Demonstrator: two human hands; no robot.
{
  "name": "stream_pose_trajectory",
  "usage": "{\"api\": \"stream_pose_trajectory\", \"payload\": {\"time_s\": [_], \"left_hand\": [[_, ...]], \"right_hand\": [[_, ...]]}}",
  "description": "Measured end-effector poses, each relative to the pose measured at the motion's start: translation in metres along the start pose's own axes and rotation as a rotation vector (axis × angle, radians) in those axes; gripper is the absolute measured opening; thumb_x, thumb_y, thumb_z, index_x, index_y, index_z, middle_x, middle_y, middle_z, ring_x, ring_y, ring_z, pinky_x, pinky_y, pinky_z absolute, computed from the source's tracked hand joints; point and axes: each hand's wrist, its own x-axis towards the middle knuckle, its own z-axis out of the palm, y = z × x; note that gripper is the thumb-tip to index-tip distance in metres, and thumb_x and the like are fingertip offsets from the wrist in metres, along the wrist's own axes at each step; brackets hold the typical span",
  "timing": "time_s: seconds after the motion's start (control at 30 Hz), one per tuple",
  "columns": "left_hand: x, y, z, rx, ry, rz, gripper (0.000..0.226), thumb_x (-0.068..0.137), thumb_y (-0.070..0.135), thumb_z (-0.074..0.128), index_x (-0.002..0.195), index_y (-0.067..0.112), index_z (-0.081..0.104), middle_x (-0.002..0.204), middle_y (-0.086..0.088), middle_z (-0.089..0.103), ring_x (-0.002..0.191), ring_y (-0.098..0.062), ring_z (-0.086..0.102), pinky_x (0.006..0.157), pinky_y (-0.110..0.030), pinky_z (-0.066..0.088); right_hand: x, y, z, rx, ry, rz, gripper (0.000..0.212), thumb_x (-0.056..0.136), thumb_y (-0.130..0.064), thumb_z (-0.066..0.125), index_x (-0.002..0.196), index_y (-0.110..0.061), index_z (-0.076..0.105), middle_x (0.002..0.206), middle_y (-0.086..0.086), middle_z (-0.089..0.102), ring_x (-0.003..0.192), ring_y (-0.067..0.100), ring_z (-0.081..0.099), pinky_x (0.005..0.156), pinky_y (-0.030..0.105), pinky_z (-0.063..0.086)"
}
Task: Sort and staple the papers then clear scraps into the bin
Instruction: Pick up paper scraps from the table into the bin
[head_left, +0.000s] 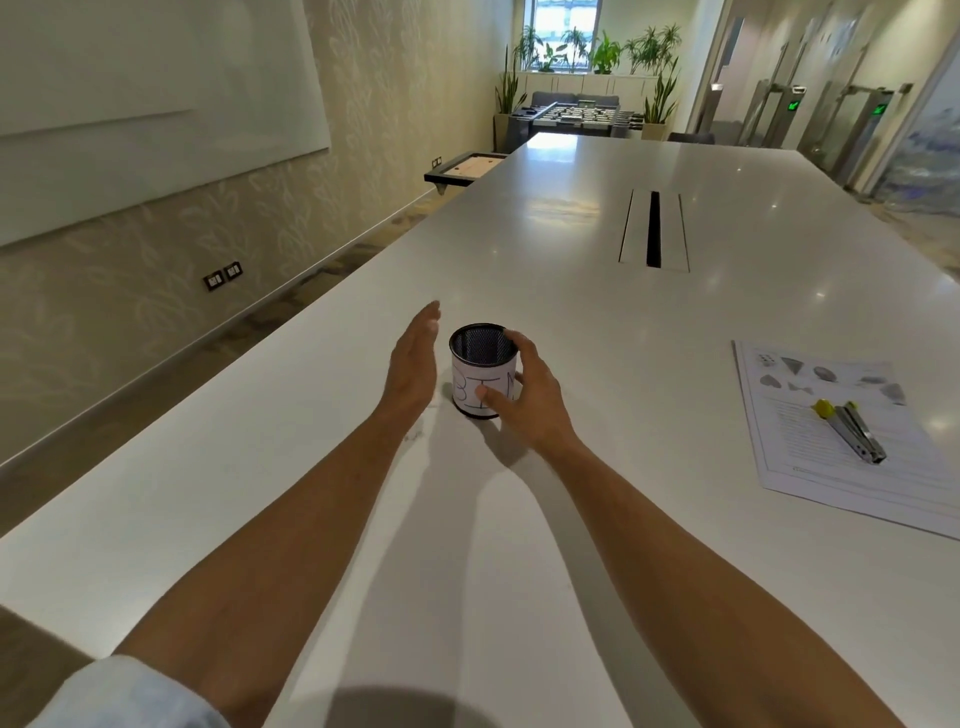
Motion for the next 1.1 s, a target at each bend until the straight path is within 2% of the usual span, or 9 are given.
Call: {"api": "stream_pose_trajectory", "payload": {"time_s": [0.13, 0.2, 0.37, 0.5, 0.6, 0.7, 0.8, 0.97, 1.1], "left_hand": [[-0.018, -0.034, -0.034, 0.176, -0.013, -0.085, 0.040, 0.103, 0.025, 0.029, 0.128, 0.013, 0.059, 0.134, -0.006, 0.056, 0.122, -0.013, 0.049, 0.096, -0.024, 0.035], [-0.029, -0.048, -0.045, 0.185, -0.061, -0.102, 0.042, 0.104, 0.030, 0.030, 0.127, 0.012, 0.060, 0.131, -0.006, 0.058, 0.121, -0.014, 0.051, 0.097, -0.025, 0.037], [-0.037, -0.059, -0.056, 0.185, -0.082, -0.068, 0.043, 0.104, 0.031, 0.030, 0.127, 0.010, 0.060, 0.131, -0.008, 0.059, 0.125, -0.016, 0.052, 0.106, -0.033, 0.039], [-0.035, -0.062, -0.055, 0.286, -0.090, -0.051, 0.047, 0.102, 0.035, 0.028, 0.125, 0.011, 0.062, 0.128, -0.005, 0.062, 0.118, -0.011, 0.054, 0.098, -0.022, 0.038], [-0.033, -0.062, -0.052, 0.417, -0.109, -0.018, 0.058, 0.095, 0.044, 0.023, 0.124, 0.013, 0.062, 0.125, -0.008, 0.064, 0.117, -0.020, 0.056, 0.097, -0.031, 0.040], [-0.031, -0.066, -0.051, 0.563, -0.169, -0.005, 0.058, 0.096, 0.043, 0.018, 0.134, 0.016, 0.054, 0.140, -0.009, 0.052, 0.132, -0.024, 0.043, 0.107, -0.036, 0.031], [-0.029, -0.071, -0.050, 0.674, -0.262, 0.015, 0.049, 0.103, 0.034, 0.019, 0.141, 0.017, 0.044, 0.150, -0.004, 0.040, 0.142, -0.014, 0.026, 0.116, -0.029, 0.014], [-0.032, -0.071, -0.046, 0.778, -0.332, 0.052, 0.047, 0.104, 0.033, 0.020, 0.147, 0.018, 0.034, 0.156, 0.003, 0.028, 0.144, -0.008, 0.017, 0.107, -0.016, 0.003], [-0.038, -0.068, -0.041, 0.833, -0.393, 0.068, 0.049, 0.104, 0.033, 0.020, 0.149, 0.015, 0.027, 0.158, -0.001, 0.021, 0.146, -0.011, 0.012, 0.107, -0.016, 0.001]], "right_hand": [[0.008, 0.003, 0.007, -0.103, 0.065, -0.009, 0.036, 0.084, -0.016, 0.069, 0.117, -0.014, 0.055, 0.116, 0.010, 0.062, 0.103, 0.026, 0.058, 0.076, 0.029, 0.043], [0.013, 0.004, 0.010, -0.110, 0.099, -0.024, 0.028, 0.085, -0.016, 0.069, 0.110, -0.011, 0.057, 0.109, 0.010, 0.064, 0.094, 0.024, 0.057, 0.072, 0.025, 0.037], [0.035, -0.003, 0.015, -0.101, 0.131, -0.025, 0.027, 0.085, -0.016, 0.070, 0.107, -0.008, 0.059, 0.108, 0.012, 0.065, 0.091, 0.022, 0.055, 0.072, 0.025, 0.038], [0.054, -0.004, 0.022, -0.128, 0.107, 0.011, 0.026, 0.084, -0.012, 0.069, 0.107, -0.008, 0.058, 0.107, 0.012, 0.064, 0.091, 0.023, 0.054, 0.071, 0.025, 0.034], [0.061, -0.003, 0.031, -0.128, 0.087, 0.033, 0.027, 0.084, -0.011, 0.068, 0.109, -0.010, 0.058, 0.110, 0.012, 0.065, 0.094, 0.026, 0.056, 0.073, 0.026, 0.037], [0.066, 0.000, 0.038, -0.126, 0.075, 0.033, 0.027, 0.084, -0.012, 0.067, 0.109, -0.010, 0.058, 0.110, 0.012, 0.065, 0.097, 0.028, 0.058, 0.073, 0.026, 0.039], [0.069, 0.001, 0.041, -0.131, 0.056, 0.033, 0.031, 0.086, -0.012, 0.065, 0.115, -0.012, 0.056, 0.115, 0.012, 0.064, 0.103, 0.029, 0.059, 0.076, 0.025, 0.039], [0.052, 0.001, 0.041, -0.083, 0.180, 0.057, 0.054, 0.094, -0.016, 0.054, 0.143, -0.021, 0.033, 0.147, 0.001, 0.044, 0.128, 0.022, 0.049, 0.102, 0.029, 0.036], [0.023, 0.011, 0.049, -0.211, 0.196, 0.100, 0.029, 0.093, -0.008, 0.046, 0.121, -0.015, 0.050, 0.117, 0.006, 0.065, 0.106, 0.026, 0.062, 0.079, 0.029, 0.044]]}}
